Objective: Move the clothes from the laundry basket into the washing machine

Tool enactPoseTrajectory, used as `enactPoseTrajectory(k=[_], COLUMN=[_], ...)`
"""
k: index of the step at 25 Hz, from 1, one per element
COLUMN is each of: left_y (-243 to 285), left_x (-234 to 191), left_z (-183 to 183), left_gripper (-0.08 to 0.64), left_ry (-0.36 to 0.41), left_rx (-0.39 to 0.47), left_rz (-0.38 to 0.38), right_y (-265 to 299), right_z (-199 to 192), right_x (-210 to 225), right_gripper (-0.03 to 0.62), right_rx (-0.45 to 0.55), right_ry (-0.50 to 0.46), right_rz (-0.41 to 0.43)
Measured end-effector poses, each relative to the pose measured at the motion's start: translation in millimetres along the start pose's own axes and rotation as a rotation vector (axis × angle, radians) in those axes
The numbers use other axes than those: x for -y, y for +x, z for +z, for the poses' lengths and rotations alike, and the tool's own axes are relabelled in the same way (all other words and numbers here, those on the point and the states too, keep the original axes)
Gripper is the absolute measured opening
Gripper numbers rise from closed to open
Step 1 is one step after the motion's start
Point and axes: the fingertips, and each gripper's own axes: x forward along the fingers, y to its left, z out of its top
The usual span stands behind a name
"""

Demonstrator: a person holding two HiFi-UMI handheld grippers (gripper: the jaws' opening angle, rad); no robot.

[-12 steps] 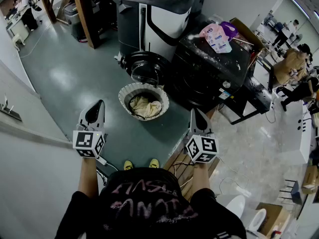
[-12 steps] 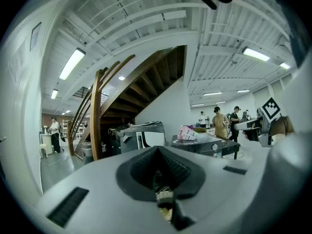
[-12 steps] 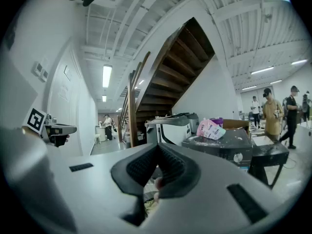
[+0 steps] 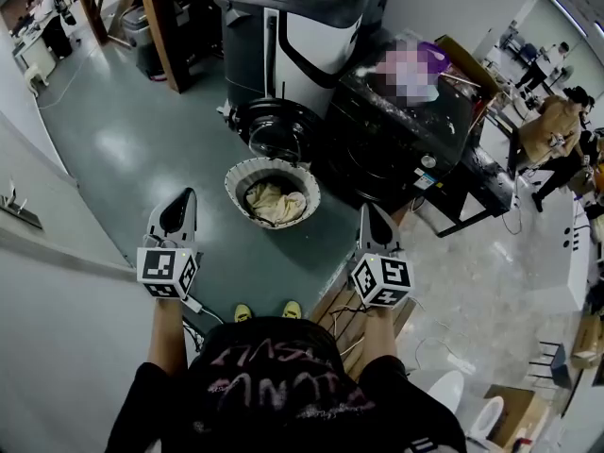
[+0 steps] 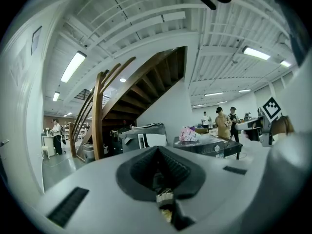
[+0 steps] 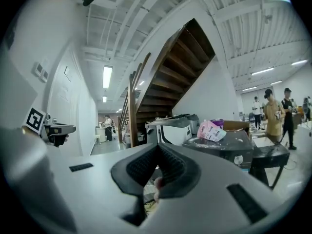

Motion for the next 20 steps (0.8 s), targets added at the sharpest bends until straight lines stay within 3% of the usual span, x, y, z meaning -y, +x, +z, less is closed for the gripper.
enactPoseTrajectory(k=[11, 14, 17, 20], left_y=[2, 1, 3, 4], left_x=[2, 4, 7, 13], left_z=[-2, -2, -5, -9], left_gripper=[0.011, 0.014, 0.062, 0.119], left_ry=[0.004, -0.004, -0.007, -0.006], left_rx=[-0.001, 0.0, -0.015, -0.033], left_rz=[-0.003, -0.011, -0.03, -0.057], right_y=[1, 0, 0, 2], right_z=[-6, -9, -9, -9], right_x=[0, -2, -5, -7], right_gripper=[0.006, 0.031, 0.068, 0.156], right_rx=[0.001, -0.005, -0.001, -0.003], right_ry=[0.007, 0.007, 0.019, 0.024], right_rz=[-0.017, -0.003, 0.019, 0.036])
